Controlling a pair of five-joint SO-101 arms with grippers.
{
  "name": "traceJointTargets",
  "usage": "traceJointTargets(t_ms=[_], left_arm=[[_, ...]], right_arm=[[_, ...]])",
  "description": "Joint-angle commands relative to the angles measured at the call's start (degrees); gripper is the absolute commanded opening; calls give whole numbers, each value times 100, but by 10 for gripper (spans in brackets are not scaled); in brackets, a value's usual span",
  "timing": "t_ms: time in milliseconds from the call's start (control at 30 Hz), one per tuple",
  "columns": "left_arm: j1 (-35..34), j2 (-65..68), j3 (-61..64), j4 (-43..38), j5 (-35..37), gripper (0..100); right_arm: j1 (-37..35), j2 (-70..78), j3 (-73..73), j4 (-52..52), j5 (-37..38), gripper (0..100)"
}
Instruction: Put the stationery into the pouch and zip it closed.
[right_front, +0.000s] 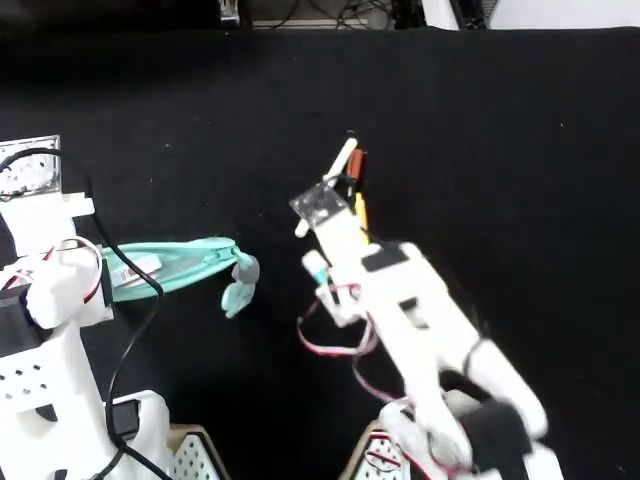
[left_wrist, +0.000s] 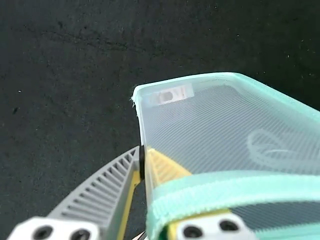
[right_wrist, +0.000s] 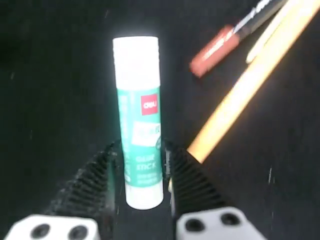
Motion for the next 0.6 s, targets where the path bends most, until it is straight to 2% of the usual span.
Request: traceJointTargets(t_ms=[0, 67, 167, 200, 400, 567], left_arm=[[110, 44, -295, 53, -44, 30], [110, 44, -295, 53, -26, 30], [75, 62, -286, 53, -26, 30], [75, 62, -277, 53, -26, 30], [66, 44, 163, 53, -26, 30], [110, 44, 57, 18, -18, 30]], right_arm=[[79, -1596, 532, 756, 387, 21], [70, -2308, 848, 1213, 589, 81], [211, -3002, 1130, 1345, 774, 215], [246, -3108, 1147, 1345, 782, 229], [-105, -3108, 1059, 1327, 747, 213], [-387, -2457, 470, 1204, 642, 208]])
